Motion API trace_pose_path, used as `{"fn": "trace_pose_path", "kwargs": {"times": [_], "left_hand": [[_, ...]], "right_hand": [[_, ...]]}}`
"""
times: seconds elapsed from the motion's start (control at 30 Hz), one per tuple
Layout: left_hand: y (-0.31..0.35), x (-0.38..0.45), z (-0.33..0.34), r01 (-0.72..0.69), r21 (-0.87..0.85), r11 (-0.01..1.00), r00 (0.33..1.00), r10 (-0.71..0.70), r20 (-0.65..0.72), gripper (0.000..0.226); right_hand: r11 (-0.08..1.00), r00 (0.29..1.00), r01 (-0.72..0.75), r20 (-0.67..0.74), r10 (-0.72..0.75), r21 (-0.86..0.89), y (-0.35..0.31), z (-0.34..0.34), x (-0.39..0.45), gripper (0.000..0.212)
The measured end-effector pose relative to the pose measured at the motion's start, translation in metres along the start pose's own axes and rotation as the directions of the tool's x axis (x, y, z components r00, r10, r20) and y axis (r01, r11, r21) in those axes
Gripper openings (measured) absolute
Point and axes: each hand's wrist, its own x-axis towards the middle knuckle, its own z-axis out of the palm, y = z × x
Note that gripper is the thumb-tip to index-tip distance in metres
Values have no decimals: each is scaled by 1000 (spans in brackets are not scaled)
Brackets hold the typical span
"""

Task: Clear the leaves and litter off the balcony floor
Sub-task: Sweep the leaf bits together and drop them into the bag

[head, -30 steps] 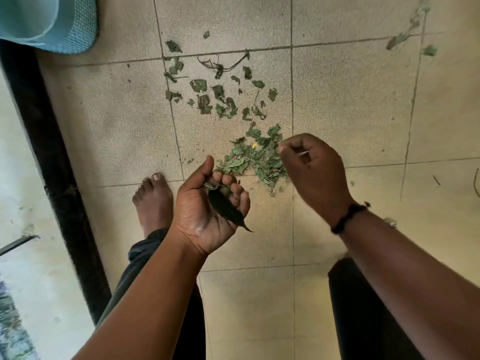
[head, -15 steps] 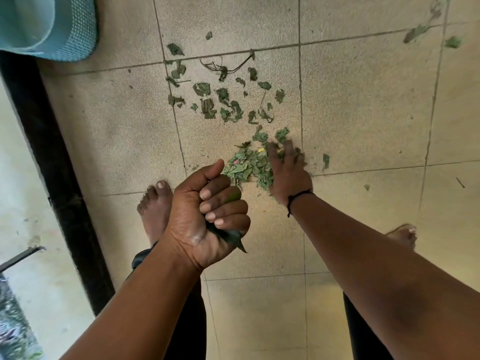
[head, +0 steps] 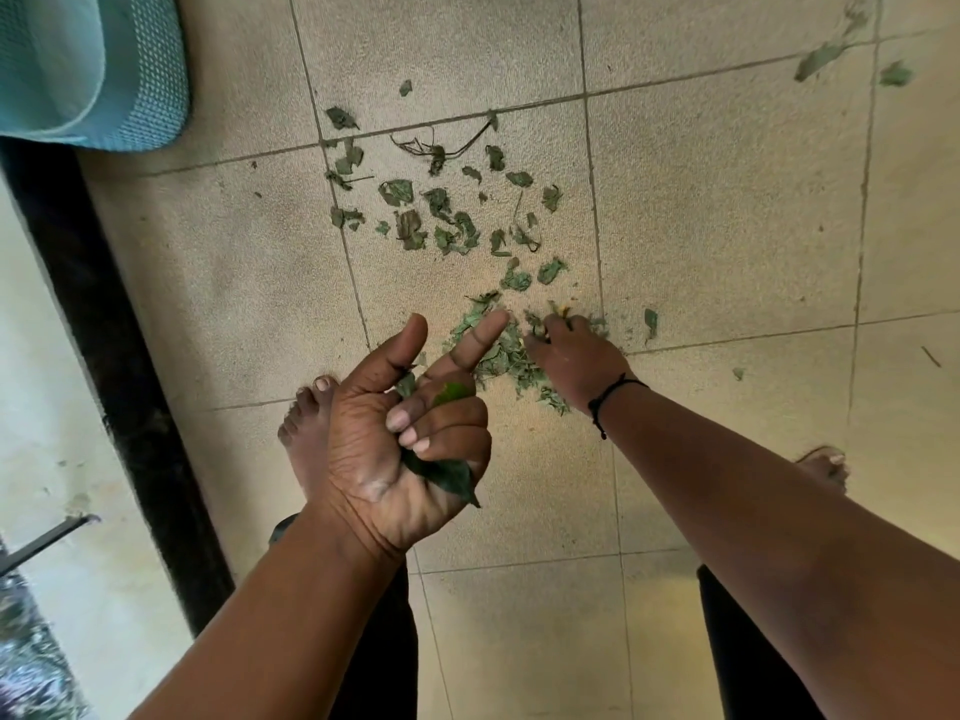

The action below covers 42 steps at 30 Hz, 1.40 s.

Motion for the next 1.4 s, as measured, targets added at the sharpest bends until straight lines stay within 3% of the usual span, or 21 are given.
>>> {"fn": "trace_pose_path", "kwargs": {"times": [0.13,0.23,0.37,0.5,0.6,0.7,0.77,0.8,0.83,0.87,0.9,1.0,1.03,1.1,1.13,1.17,1.2,1.27,1.33,1.37,1.4], "left_hand": [[-1,2,-9,-28,-44,999,998,30,47,52],[-1,4,-13,-60,-105,993,997,65,52,47],[-9,9,-5,-286,-12,958,943,279,-183,36],[-20,17,-2,-403,43,914,833,386,-395,39],[-23,16,-1,-381,154,912,798,408,-444,21],[-37,21,3,-305,240,922,831,380,-405,9],[-31,20,-12,-240,374,896,809,398,-432,13],[-16,17,-26,-276,487,828,748,503,-432,18],[8,14,-52,-252,710,658,656,655,-374,23],[28,20,-88,-195,903,383,432,860,-271,23],[62,26,-136,-54,971,233,240,947,-214,22],[96,32,-198,201,952,230,92,963,-252,19],[99,27,-203,212,934,286,41,953,-301,19],[111,29,-215,243,940,240,16,968,-251,23],[120,41,-246,258,955,148,106,978,-181,25],[139,45,-274,308,946,100,140,979,-149,28],[151,50,-292,371,928,42,134,986,-98,31],[148,47,-292,391,919,51,107,989,-101,30],[133,32,-243,407,911,66,-40,998,-54,22],[128,15,-206,389,913,121,9,991,-135,21],[126,3,-174,345,932,115,-1,993,-122,21]], "right_hand": [[1000,999,-5,51,4,28,6,-1,3,41],[943,985,-166,87,147,288,15,-10,5,33],[582,930,-330,150,336,744,33,-34,-9,27],[275,917,-303,201,343,912,36,-75,-36,24],[60,954,-201,181,238,978,18,-128,-70,17],[77,989,-71,60,134,995,-9,-181,-109,18],[166,997,-10,-2,74,986,-29,-203,-130,19],[210,999,5,-14,41,978,-39,-209,-139,21],[220,1000,11,-14,14,975,-48,-212,-145,23],[210,1000,12,-11,-4,978,-56,-213,-150,26],[198,1000,15,-15,-3,980,-64,-212,-154,30],[189,998,8,-20,59,982,-77,-205,-159,33],[185,997,-1,-12,73,983,-79,-203,-160,31],[189,996,-10,-7,89,982,-83,-201,-163,28],[198,996,-10,-9,94,980,-85,-201,-164,28],[207,995,-8,-13,100,978,-86,-201,-165,28],[212,994,-7,-16,105,977,-87,-201,-165,28],[218,993,2,-28,113,976,-87,-201,-166,29],[243,991,24,-55,120,970,-87,-202,-166,31],[257,990,36,-70,125,966,-87,-201,-166,33],[271,988,38,-78,137,962,-87,-200,-165,34]]}}
